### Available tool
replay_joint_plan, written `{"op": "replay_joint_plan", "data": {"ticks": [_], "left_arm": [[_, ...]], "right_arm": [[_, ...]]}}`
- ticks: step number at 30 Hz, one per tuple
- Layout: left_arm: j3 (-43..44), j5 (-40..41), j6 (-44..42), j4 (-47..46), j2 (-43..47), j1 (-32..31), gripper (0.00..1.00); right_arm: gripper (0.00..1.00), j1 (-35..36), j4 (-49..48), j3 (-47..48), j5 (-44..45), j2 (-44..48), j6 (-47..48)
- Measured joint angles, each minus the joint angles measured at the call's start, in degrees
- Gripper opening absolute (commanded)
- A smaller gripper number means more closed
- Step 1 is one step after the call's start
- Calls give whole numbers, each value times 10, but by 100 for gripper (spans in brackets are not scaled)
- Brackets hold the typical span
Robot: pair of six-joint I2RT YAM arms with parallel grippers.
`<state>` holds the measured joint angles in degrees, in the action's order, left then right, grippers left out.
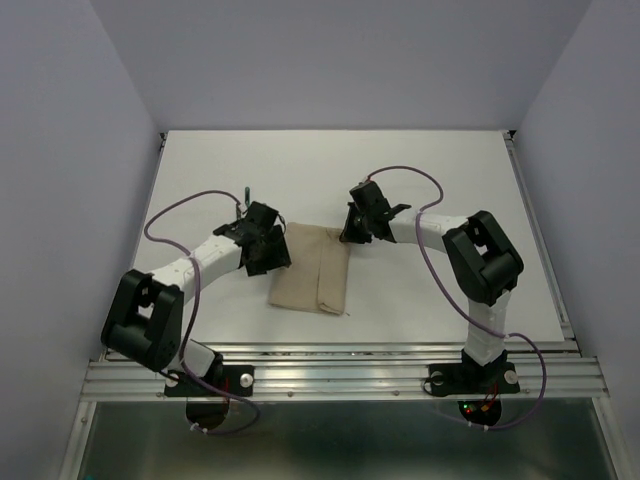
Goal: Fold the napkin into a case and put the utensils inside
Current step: Fold the 2/3-rectangle-folded napkin at the center of the board.
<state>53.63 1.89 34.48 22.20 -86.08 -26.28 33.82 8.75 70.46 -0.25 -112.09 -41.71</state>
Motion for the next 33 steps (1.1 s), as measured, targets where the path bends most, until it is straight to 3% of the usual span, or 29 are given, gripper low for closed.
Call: {"op": "replay_joint_plan", "data": {"ticks": [3,9,15,19,20,23,25,29,30,32,33], "left_arm": [[-90,-18,23,0,70,0,67],[-190,-68,65,-7,170,0,63],[-223,-101,79,-40,164,0,52],[-224,-122,85,-69,142,0,31],[-224,-123,87,-72,137,-1,21],[-224,-126,88,-72,134,-3,8],[-224,-129,91,-69,139,-4,8],[-214,-129,100,-43,172,-14,13],[-209,-129,102,-36,187,-18,32],[-198,-132,107,-31,207,-22,59],[-195,-134,96,-31,210,-22,63]], "right_arm": [[9,0,0,0,0,0,3],[10,0,0,0,0,0,7],[10,0,0,0,0,0,10],[9,0,0,0,0,0,10],[10,0,0,0,0,0,10],[9,0,0,0,0,0,10],[9,0,0,0,-1,0,10],[9,0,0,0,-2,0,10],[9,0,0,0,-2,0,10],[10,0,0,0,-2,0,10],[9,0,0,0,-2,0,10]]}}
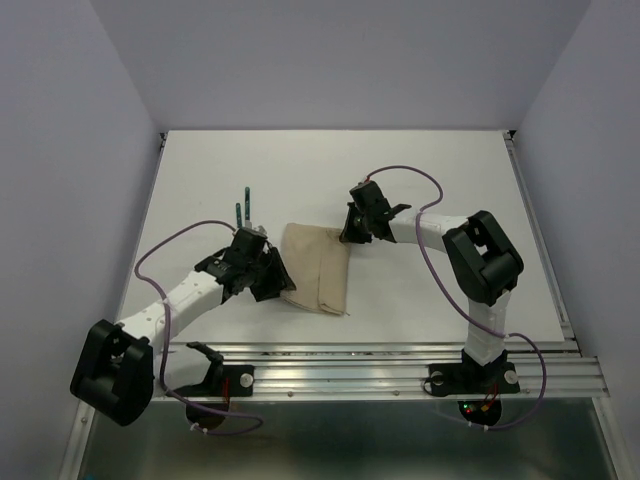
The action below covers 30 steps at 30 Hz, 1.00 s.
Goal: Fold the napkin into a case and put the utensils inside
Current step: Fold the 2/3-rectangle-folded napkin at the center of the board.
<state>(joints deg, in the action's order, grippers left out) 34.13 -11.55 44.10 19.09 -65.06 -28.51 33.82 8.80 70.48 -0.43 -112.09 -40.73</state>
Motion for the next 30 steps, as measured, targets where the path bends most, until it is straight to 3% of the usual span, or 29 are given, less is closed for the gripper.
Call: {"op": "replay_joint_plan", "data": {"ticks": [2,8,12,18,30], "left_arm": [[6,-9,0,-3,-1,0,67],[35,-2,-4,18,-61,0,68],[118,63,-12,60,-78,12,66],[230,126,-39,49,-142,43,66],[288,131,-96,1,-337,61,54]], "right_arm": [[10,0,0,0,0,0,0],[10,0,2,2,0,0,0],[10,0,5,3,0,-1,0],[10,0,13,6,0,-1,0],[10,0,24,11,0,-1,1]]}}
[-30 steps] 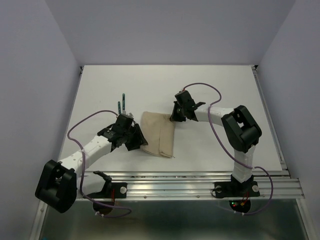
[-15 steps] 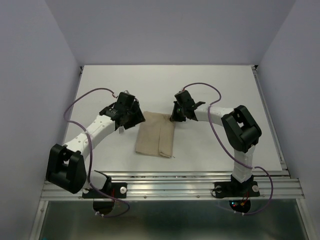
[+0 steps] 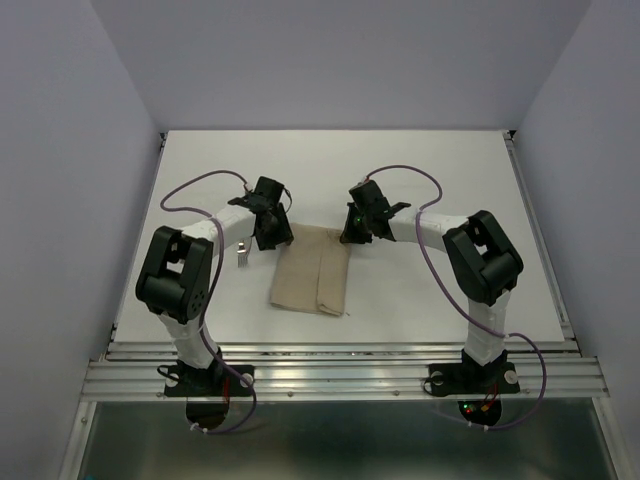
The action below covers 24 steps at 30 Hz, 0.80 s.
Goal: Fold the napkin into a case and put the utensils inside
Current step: Fold the 2/3-rectangle-folded napkin at the center of the board.
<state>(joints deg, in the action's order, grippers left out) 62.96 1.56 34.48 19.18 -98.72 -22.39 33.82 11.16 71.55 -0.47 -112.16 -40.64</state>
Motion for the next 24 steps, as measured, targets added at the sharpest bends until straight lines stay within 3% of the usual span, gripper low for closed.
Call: {"op": "replay_joint_plan", "data": {"ticks": [4,8,11,14,15,24], "left_arm": [[0,-26,-10,-15,-24,0,52],[1,-40,-17,-31,-38,0,44],[10,-43,-21,-40,-50,0,33],[17,-44,-23,-47,-60,-1,14],[19,-45,-23,-49,-61,-2,0],[21,-32,-20,-32,-51,-16,0]], "right_arm": [[10,0,0,0,0,0,0],[10,0,0,0,0,0,0],[10,0,0,0,0,0,0],[10,0,1,0,1,0,0],[10,0,1,0,1,0,0],[9,0,3,1,3,0,-1]]}}
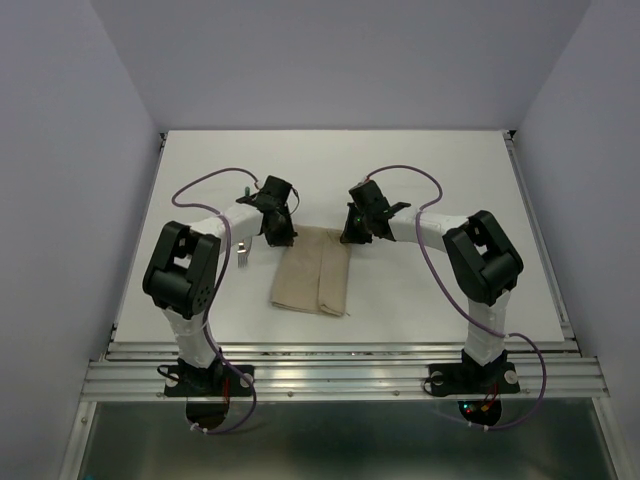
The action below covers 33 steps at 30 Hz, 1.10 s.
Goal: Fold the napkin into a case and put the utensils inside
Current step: Fold the 2/3-rectangle-folded napkin at the center of the board.
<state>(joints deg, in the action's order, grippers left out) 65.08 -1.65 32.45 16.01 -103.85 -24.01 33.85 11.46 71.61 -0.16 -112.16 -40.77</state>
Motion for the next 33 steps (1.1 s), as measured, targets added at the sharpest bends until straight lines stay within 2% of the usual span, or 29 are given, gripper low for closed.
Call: {"op": "replay_joint_plan", "data": {"ticks": [9,14,23,33], "left_arm": [[23,-12,16,27,54,-30,0],[46,-24,26,27,55,-61,0],[97,-35,39,29,13,-113,0],[110,-41,45,28,-36,-124,0]], "right_arm": [[9,0,8,6,5,-3,-12],[9,0,15,11,6,-5,-19],[9,0,16,11,6,-5,-30],[9,0,16,10,6,-5,-35]]}}
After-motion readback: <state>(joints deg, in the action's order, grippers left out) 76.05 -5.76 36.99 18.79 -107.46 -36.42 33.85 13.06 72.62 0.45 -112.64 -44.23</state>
